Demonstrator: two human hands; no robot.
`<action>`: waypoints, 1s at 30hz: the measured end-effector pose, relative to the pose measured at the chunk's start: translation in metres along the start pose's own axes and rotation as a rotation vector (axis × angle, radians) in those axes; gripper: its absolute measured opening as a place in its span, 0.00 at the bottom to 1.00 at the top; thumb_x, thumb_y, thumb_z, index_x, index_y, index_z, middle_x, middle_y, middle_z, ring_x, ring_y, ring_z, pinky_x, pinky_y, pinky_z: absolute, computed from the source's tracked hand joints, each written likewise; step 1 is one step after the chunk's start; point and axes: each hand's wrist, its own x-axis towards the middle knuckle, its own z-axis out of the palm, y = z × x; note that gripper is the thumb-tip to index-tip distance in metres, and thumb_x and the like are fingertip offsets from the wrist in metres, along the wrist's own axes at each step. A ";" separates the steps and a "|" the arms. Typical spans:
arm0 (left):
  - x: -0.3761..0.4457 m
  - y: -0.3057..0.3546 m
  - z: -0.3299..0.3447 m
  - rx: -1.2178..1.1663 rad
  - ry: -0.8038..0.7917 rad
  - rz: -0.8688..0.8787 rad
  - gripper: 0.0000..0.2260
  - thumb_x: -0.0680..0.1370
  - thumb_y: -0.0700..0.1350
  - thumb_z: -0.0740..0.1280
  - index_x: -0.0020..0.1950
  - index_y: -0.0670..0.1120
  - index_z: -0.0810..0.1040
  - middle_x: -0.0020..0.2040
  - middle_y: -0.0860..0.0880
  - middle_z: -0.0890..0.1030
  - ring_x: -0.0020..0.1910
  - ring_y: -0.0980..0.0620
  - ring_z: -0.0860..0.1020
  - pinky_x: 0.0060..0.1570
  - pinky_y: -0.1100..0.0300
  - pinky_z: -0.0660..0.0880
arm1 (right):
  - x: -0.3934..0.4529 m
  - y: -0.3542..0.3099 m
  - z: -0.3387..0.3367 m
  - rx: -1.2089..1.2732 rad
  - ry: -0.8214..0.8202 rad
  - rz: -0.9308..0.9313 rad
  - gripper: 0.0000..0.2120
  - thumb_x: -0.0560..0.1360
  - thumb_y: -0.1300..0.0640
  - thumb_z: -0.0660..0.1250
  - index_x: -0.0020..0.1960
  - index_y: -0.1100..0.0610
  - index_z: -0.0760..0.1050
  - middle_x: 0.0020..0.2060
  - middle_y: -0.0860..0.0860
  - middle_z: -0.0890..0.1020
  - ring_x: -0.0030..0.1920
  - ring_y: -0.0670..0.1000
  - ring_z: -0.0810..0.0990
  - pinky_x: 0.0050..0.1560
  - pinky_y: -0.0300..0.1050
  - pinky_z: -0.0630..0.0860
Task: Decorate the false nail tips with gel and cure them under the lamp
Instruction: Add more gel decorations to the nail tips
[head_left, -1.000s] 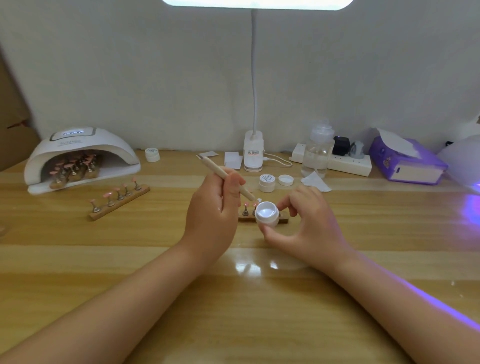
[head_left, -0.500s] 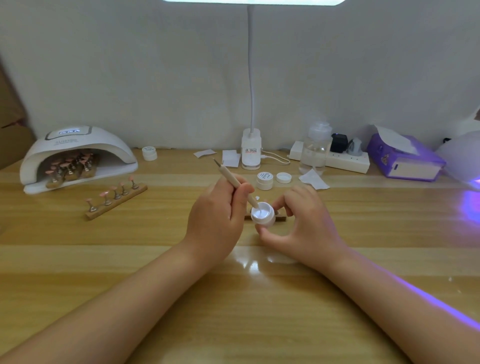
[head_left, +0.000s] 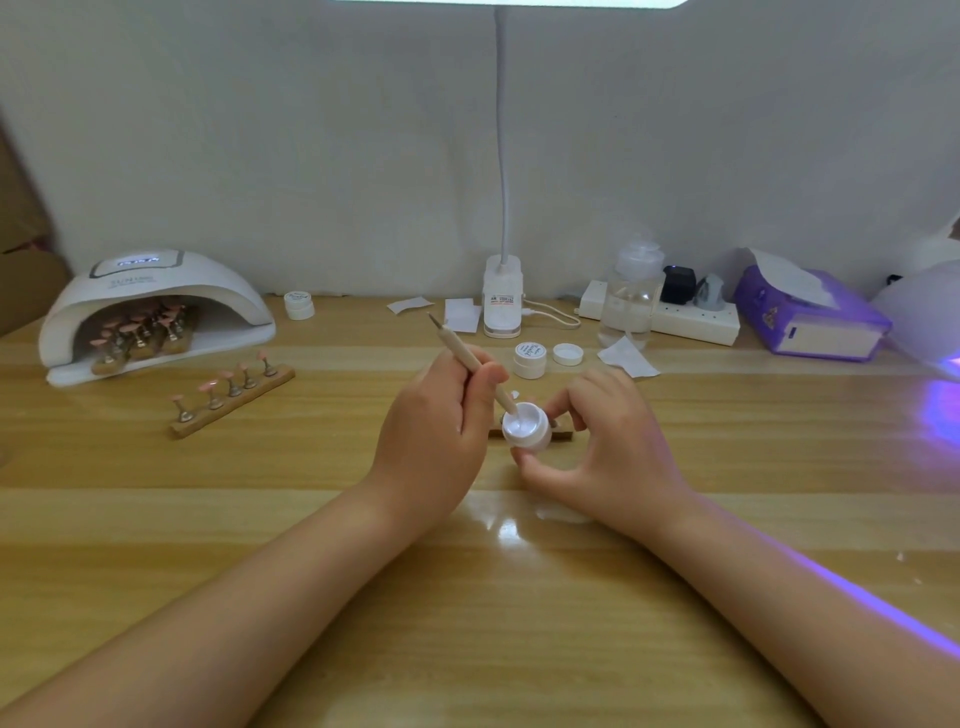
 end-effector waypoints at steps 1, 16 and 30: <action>0.000 0.000 0.000 -0.013 0.003 -0.016 0.08 0.79 0.49 0.56 0.46 0.50 0.73 0.32 0.58 0.72 0.33 0.58 0.75 0.32 0.69 0.69 | 0.000 0.000 0.000 -0.002 -0.003 -0.002 0.13 0.61 0.53 0.76 0.37 0.57 0.74 0.33 0.45 0.69 0.38 0.48 0.67 0.41 0.43 0.66; 0.000 0.004 -0.002 -0.059 0.004 -0.052 0.10 0.81 0.46 0.58 0.43 0.59 0.70 0.30 0.60 0.74 0.34 0.59 0.76 0.32 0.71 0.69 | 0.000 0.000 -0.001 -0.019 0.005 -0.014 0.14 0.60 0.55 0.77 0.38 0.56 0.73 0.34 0.42 0.66 0.38 0.47 0.66 0.42 0.39 0.62; 0.014 0.013 -0.005 -0.463 0.226 -0.443 0.13 0.83 0.47 0.57 0.42 0.46 0.74 0.25 0.55 0.75 0.25 0.61 0.72 0.28 0.68 0.70 | 0.000 0.000 0.000 0.001 0.014 -0.004 0.14 0.61 0.54 0.78 0.38 0.55 0.74 0.33 0.41 0.65 0.38 0.46 0.66 0.42 0.40 0.62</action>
